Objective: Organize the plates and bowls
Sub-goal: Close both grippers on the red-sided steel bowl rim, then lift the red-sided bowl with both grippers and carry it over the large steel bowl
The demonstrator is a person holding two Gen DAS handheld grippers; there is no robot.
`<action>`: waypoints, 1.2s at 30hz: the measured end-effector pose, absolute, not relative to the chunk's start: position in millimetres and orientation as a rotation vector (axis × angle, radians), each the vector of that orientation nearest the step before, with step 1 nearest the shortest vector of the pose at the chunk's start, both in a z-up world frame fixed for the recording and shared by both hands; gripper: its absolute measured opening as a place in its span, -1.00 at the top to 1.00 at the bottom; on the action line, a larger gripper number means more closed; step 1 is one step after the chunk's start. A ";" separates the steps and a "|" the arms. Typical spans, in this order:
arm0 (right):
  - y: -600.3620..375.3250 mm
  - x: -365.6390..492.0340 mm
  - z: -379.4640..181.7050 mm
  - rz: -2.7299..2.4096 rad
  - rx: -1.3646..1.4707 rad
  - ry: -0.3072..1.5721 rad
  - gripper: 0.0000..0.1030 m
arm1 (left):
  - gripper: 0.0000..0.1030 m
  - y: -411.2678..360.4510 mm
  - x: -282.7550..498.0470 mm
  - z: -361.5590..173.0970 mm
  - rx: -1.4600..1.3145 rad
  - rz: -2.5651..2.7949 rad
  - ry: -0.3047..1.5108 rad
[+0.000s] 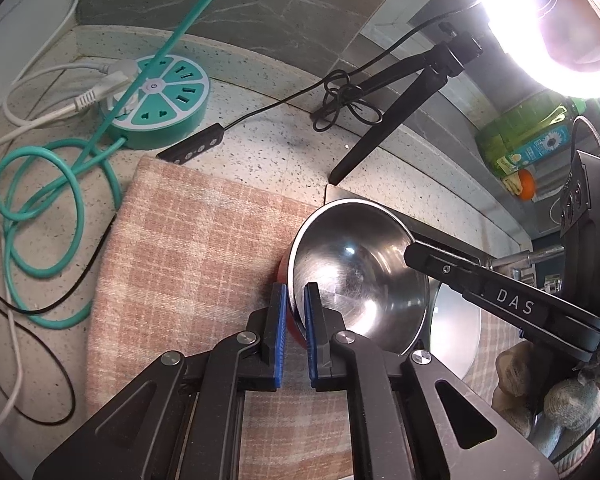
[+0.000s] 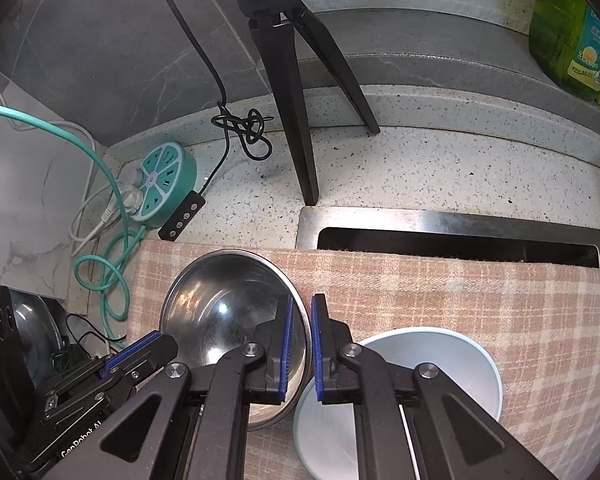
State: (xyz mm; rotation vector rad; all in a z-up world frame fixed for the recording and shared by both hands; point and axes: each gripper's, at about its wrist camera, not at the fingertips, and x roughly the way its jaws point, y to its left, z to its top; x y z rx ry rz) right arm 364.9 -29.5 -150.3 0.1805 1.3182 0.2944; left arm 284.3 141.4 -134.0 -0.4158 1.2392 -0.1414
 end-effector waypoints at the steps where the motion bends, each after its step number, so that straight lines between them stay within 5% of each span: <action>1: -28.9 363.7 -149.1 0.296 0.178 1.317 0.84 | 0.86 142.0 283.3 -132.9 -0.415 -0.139 1.234; 36: -60.2 284.2 -60.6 0.407 0.207 1.232 0.87 | 0.86 120.9 199.0 -46.6 -0.408 -0.092 1.083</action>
